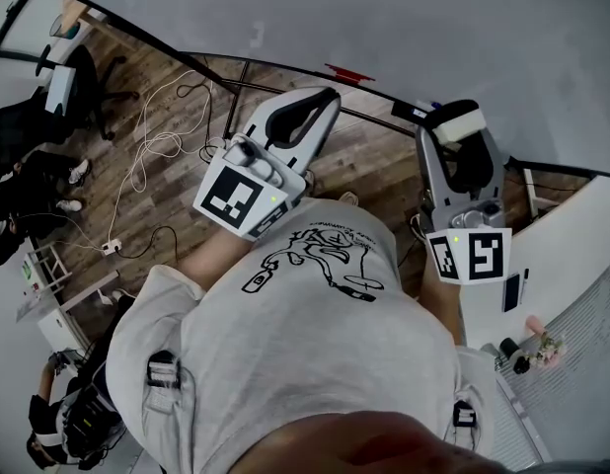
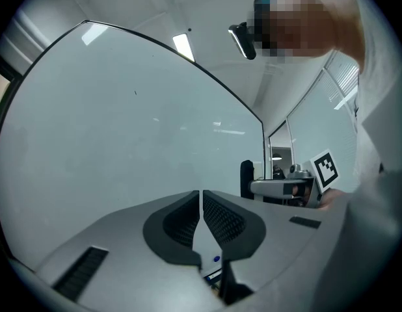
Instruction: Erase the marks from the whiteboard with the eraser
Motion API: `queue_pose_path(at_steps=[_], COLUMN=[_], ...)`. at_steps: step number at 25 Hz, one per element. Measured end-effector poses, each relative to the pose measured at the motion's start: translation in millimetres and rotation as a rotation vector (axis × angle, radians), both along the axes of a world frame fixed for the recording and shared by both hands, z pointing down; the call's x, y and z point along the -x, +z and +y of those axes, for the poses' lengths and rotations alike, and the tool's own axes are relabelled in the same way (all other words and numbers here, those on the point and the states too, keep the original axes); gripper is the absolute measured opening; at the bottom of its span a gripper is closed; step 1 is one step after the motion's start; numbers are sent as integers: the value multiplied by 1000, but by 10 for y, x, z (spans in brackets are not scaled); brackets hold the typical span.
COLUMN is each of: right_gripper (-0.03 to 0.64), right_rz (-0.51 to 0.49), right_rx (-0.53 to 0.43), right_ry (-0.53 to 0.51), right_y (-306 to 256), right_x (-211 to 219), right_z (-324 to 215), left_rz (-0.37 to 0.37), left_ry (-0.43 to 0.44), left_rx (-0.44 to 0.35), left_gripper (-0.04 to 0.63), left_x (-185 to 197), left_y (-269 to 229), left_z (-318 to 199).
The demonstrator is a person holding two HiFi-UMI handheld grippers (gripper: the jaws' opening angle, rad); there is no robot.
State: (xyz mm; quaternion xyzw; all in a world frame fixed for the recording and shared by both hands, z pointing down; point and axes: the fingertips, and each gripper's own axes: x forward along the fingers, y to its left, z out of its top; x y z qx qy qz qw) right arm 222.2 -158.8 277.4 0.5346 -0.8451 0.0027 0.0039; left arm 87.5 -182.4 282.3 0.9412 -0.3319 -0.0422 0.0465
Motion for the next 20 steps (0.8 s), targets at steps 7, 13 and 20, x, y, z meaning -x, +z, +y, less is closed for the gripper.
queue_pose_path(at_steps=[7,13,20], right_gripper=[268,268,267], right_rz=[-17,-29,-27], right_rx=[21,27,14], right_ry=[-12,-6,9], right_y=[-38,-20,-67], right_x=[8,8,-5], right_z=[155,215,225], left_rz=[3,1,3], left_ry=[29,38,50], left_rx=[-4,8,3], left_gripper=[32,32,32], left_x=[-107,-146,-155], left_y=[-91,-61,-83], left_z=[119,143,140])
